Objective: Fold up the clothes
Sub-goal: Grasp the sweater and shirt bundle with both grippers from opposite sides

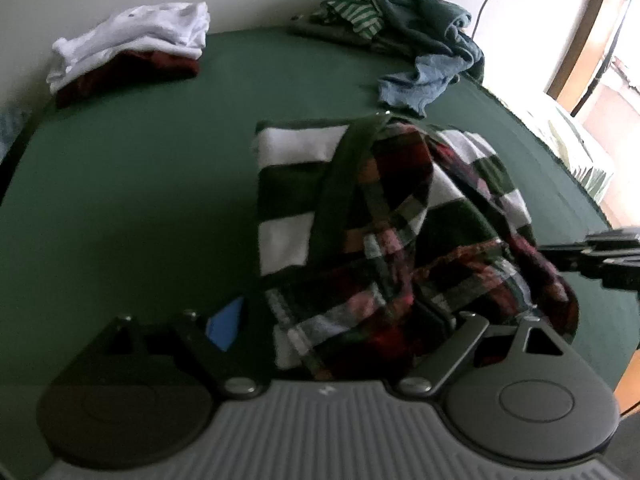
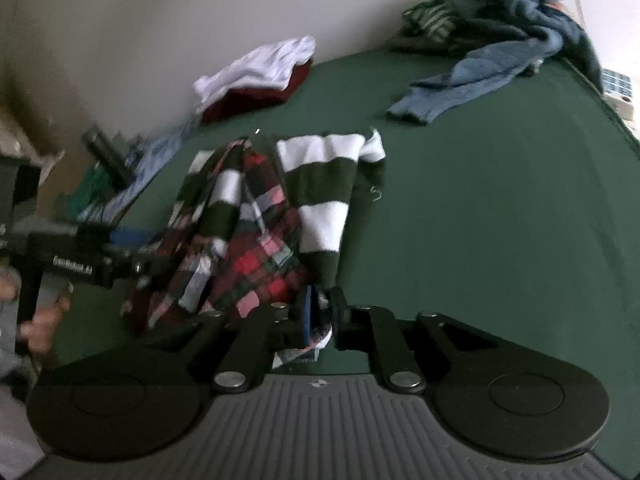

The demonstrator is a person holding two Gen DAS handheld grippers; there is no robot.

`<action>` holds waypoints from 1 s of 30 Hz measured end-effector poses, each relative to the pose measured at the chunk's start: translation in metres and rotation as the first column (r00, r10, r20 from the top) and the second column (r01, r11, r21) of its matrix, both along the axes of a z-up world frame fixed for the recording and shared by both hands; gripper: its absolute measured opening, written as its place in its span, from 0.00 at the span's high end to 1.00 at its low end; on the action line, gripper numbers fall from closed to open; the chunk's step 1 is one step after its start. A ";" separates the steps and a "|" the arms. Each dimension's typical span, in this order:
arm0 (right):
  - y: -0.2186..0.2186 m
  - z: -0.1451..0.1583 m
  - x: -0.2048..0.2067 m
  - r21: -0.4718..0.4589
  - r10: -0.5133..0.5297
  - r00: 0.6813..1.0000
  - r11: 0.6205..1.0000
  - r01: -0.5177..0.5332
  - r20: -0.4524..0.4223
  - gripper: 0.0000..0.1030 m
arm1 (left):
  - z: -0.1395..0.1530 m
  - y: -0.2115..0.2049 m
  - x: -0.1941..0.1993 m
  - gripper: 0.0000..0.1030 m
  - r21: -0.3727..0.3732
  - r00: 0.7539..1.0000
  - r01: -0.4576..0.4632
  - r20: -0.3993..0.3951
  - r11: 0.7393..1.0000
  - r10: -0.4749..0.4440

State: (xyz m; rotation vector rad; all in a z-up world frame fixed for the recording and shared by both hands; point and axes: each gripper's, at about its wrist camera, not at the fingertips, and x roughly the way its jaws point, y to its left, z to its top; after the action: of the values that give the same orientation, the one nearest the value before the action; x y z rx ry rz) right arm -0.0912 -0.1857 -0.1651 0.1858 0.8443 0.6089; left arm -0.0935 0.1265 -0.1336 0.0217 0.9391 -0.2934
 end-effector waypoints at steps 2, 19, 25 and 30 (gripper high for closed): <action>-0.007 0.014 0.003 -0.023 -0.028 0.999 0.999 0.029 0.035 0.85 | 0.009 0.004 -0.001 0.14 0.017 1.000 -0.008 0.021 1.000 0.008; 0.032 -0.009 0.055 -0.066 -0.061 0.993 0.996 0.068 0.097 0.85 | -0.004 -0.039 0.026 0.13 0.018 0.981 0.154 0.114 0.988 -0.155; 0.032 0.017 0.066 -0.062 -0.113 0.979 0.990 0.125 0.170 0.85 | 0.033 -0.030 0.042 0.16 0.038 0.965 0.185 0.179 0.982 -0.189; 0.054 0.036 0.096 -0.047 -0.099 0.963 0.992 0.115 0.251 0.87 | 0.034 -0.030 0.090 0.17 -0.019 0.967 0.176 0.191 0.984 -0.169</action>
State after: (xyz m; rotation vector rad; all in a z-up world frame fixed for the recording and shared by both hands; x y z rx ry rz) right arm 0.0052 -0.1321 -0.1292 0.0959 0.6056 0.4919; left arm -0.0030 0.0970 -0.0995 0.0971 0.7436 -0.4617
